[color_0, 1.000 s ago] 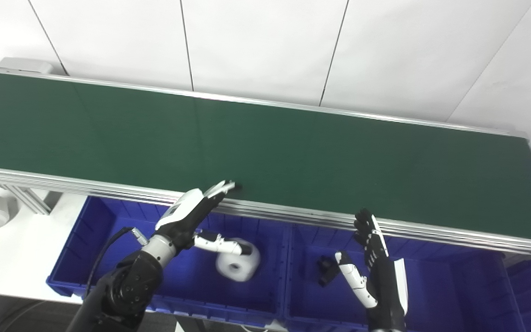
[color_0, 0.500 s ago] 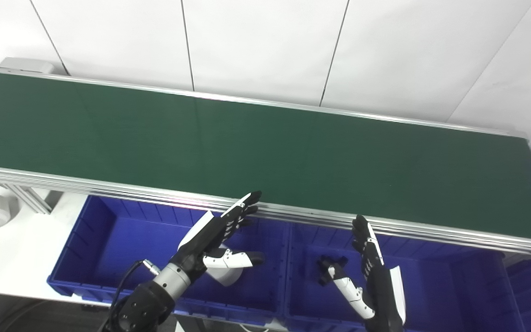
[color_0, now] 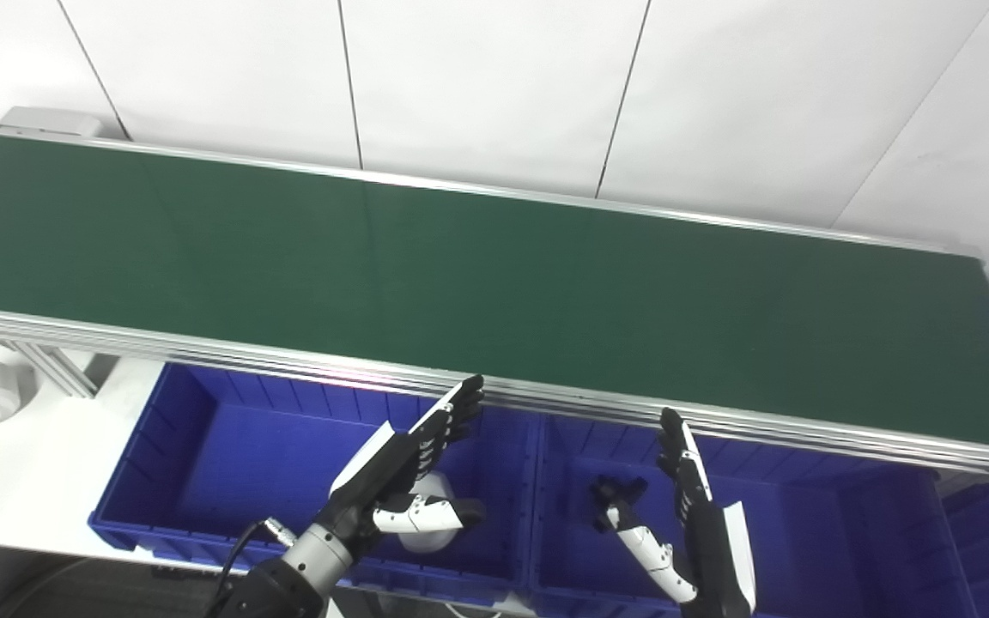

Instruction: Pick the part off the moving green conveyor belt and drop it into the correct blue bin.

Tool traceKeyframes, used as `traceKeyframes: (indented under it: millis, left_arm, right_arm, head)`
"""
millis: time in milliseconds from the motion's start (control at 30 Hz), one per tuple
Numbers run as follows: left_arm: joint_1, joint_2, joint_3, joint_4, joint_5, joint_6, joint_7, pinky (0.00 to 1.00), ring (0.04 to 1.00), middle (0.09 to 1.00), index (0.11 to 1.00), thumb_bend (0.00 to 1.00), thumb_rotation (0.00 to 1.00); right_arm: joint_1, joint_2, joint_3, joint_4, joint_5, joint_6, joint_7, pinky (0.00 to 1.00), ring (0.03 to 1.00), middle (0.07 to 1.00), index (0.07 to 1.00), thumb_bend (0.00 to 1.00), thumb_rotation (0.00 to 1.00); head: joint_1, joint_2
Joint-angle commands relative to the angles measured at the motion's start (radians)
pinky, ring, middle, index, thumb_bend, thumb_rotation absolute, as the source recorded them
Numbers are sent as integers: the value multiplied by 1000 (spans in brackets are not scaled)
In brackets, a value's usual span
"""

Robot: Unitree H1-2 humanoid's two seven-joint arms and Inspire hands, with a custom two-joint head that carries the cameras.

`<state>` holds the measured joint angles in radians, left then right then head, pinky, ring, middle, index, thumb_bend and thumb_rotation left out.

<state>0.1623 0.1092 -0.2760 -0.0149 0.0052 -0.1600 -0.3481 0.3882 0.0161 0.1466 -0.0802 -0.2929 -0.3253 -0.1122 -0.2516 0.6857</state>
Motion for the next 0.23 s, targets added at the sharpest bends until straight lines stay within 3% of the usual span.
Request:
traceKeyframes:
  millis: [0, 200]
  left_arm:
    - [-14, -6, 2, -14, -16, -28, 4, 977, 998, 1000, 1000, 827, 538]
    - [-14, -6, 2, -14, -16, -28, 4, 977, 998, 1000, 1000, 827, 538]
  right_arm:
    - [-2, 2, 1, -29, -1, 1, 3, 930, 965, 973, 977, 784, 710]
    - [-2, 2, 0, -29, -1, 1, 3, 930, 965, 973, 977, 784, 710]
  head:
    - [0, 1]
    - [0, 1]
